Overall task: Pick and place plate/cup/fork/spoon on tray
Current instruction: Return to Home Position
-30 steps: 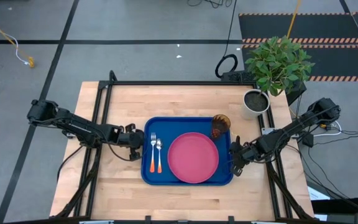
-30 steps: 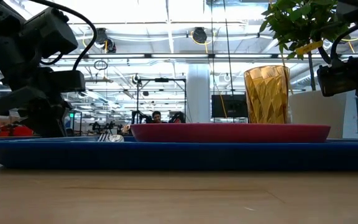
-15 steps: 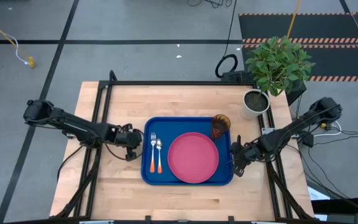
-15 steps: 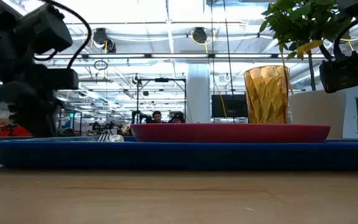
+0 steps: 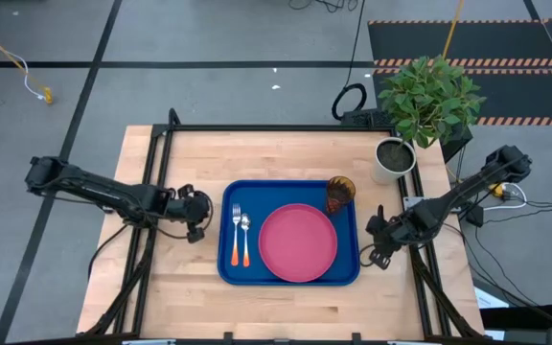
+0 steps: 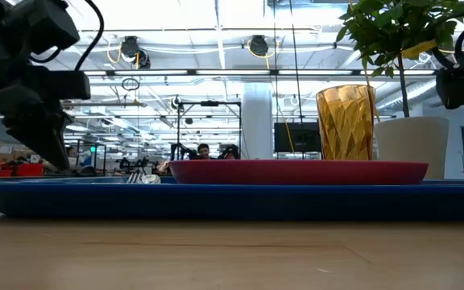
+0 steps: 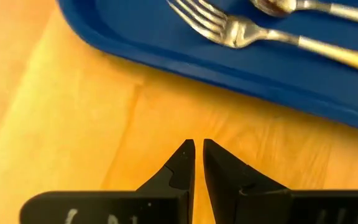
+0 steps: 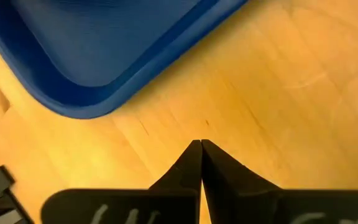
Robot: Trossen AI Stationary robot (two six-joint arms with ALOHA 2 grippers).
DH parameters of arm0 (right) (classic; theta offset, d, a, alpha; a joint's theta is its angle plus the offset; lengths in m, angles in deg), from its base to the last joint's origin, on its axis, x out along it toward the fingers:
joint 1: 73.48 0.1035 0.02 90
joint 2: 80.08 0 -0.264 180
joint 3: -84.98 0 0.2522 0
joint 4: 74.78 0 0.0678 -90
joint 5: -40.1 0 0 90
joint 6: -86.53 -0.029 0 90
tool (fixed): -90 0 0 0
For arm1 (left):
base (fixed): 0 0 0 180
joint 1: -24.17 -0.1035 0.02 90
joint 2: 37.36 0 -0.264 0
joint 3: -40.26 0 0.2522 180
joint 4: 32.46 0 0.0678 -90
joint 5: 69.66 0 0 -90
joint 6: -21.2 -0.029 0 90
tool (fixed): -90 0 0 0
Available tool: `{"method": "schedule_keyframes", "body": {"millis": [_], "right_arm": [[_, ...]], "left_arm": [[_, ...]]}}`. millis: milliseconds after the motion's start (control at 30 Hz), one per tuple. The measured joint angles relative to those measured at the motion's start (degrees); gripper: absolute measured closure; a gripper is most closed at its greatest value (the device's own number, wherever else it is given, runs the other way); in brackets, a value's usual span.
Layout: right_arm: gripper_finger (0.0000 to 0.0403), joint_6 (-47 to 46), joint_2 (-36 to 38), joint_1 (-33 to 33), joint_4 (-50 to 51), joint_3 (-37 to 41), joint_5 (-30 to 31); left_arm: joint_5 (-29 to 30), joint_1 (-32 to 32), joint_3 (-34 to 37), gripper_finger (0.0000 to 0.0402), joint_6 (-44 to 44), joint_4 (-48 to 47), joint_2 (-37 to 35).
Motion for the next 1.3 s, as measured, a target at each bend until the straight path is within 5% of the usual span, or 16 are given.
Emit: {"method": "schedule_keyframes", "body": {"millis": [467, 633, 767, 867, 1300], "right_arm": [[0.0403, 1.43, 8.4, 0.18, 10.19, -0.02, 3.41], [0.0403, 3.08, 8.78, -0.33, 12.07, -0.02, 6.47], [0.0403, 9.85, 10.3, -1.54, 5.46, -0.04, 16.59], [0.0403, 14.8, 12.0, -2.03, 3.25, -1.06, 18.17], [0.0403, 46.63, 21.43, -2.03, -7.34, -11.4, 24.87]], "left_arm": [[6.17, 0.0, 0.02, 0.0391, -0.97, 2.79, -9.67], [9.41, 0.0, 0.04, 0.0397, -6.33, 12.8, -9.66], [9.76, -0.6, 0.04, 0.0395, -17.2, 31.04, -9.69], [9.31, -1.74, 0.03, 0.0391, -22.05, 39.44, -9.72], [-1.73, -9.94, 0.04, 0.0387, -23.83, 46.85, -9.68]]}}
